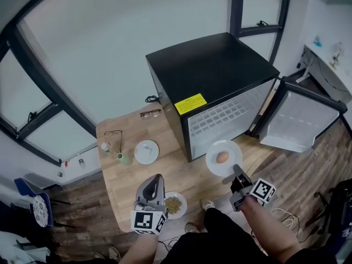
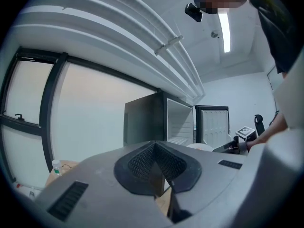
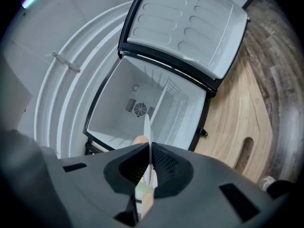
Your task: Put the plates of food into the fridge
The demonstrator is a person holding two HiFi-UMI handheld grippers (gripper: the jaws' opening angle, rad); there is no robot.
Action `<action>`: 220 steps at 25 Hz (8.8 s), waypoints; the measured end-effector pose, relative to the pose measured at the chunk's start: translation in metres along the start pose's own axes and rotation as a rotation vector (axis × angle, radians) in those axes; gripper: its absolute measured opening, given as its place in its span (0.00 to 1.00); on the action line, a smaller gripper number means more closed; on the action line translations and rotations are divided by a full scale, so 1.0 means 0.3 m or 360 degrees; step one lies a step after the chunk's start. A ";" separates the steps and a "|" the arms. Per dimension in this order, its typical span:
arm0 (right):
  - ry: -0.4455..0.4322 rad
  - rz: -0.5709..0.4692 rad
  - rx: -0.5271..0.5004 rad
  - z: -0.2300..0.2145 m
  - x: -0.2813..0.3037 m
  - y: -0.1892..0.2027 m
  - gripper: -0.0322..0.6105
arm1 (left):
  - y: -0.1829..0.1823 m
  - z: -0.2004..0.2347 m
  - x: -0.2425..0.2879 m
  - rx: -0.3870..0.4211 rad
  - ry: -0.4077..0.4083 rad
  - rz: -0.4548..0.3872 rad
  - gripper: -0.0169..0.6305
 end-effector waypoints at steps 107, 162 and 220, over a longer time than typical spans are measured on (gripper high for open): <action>0.0144 0.0728 -0.0603 -0.105 0.014 0.995 0.26 | 0.108 0.262 -0.779 0.0112 -0.0364 0.0169 0.03; 0.0061 0.0460 0.0117 0.028 0.086 0.414 0.10 | -0.007 0.146 -0.338 0.0085 -0.0250 -0.0023 0.03; 0.0454 0.0192 -0.0786 -0.084 0.633 -0.650 0.20 | -0.098 0.144 0.328 0.0112 -0.0506 0.0023 0.03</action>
Point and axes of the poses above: the fingertips, and each gripper's own axes: x forward along the fingers, z to its left, y out of its underside, the point moved 1 cm from there along -x, backward along the fingers
